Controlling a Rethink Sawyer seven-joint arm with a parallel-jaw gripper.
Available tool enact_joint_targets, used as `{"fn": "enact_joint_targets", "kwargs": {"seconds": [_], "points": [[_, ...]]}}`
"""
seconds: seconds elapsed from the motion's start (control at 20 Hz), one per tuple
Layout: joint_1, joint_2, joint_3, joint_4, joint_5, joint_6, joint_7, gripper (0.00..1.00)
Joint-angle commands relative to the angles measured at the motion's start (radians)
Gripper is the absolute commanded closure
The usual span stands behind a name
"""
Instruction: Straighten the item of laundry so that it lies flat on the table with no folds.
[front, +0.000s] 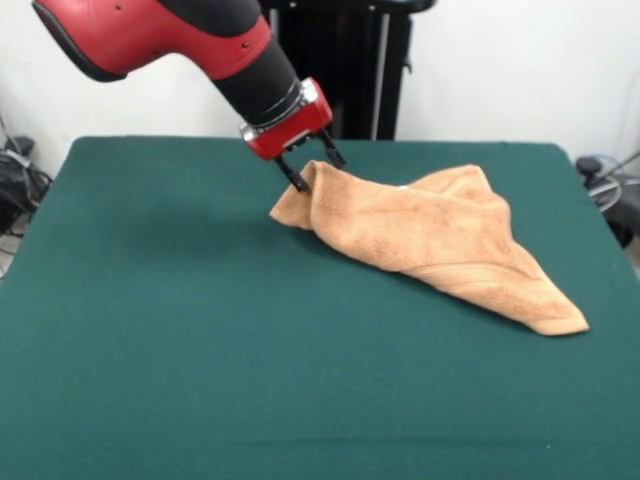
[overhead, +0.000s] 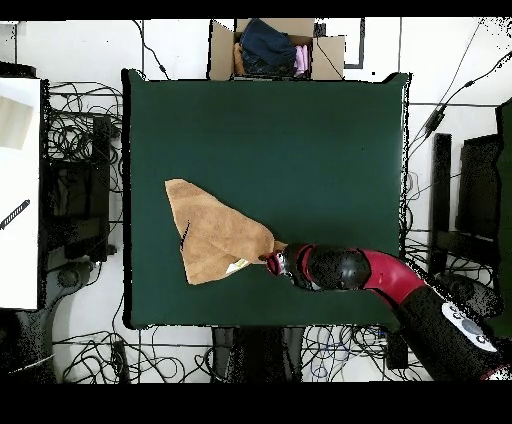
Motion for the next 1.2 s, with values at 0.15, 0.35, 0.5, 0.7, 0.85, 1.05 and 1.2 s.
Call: {"fn": "enact_joint_targets", "kwargs": {"seconds": [0.15, 0.35, 0.5, 0.7, 0.85, 1.05, 1.2], "points": [[0.036, -0.019, -0.076, 0.006, -0.05, -0.106, 0.105, 0.0], [0.039, -0.024, -0.083, 0.008, -0.05, -0.116, 0.111, 1.0], [0.035, -0.02, -0.084, 0.012, -0.048, -0.12, 0.104, 1.0], [0.038, -0.022, -0.089, 0.012, -0.045, -0.122, 0.101, 1.0], [0.04, -0.024, -0.092, 0.012, -0.043, -0.122, 0.098, 1.0], [0.044, -0.024, -0.091, 0.007, -0.037, -0.105, 0.086, 1.0], [0.04, -0.026, -0.083, -0.001, -0.024, -0.083, 0.076, 1.0]]}}
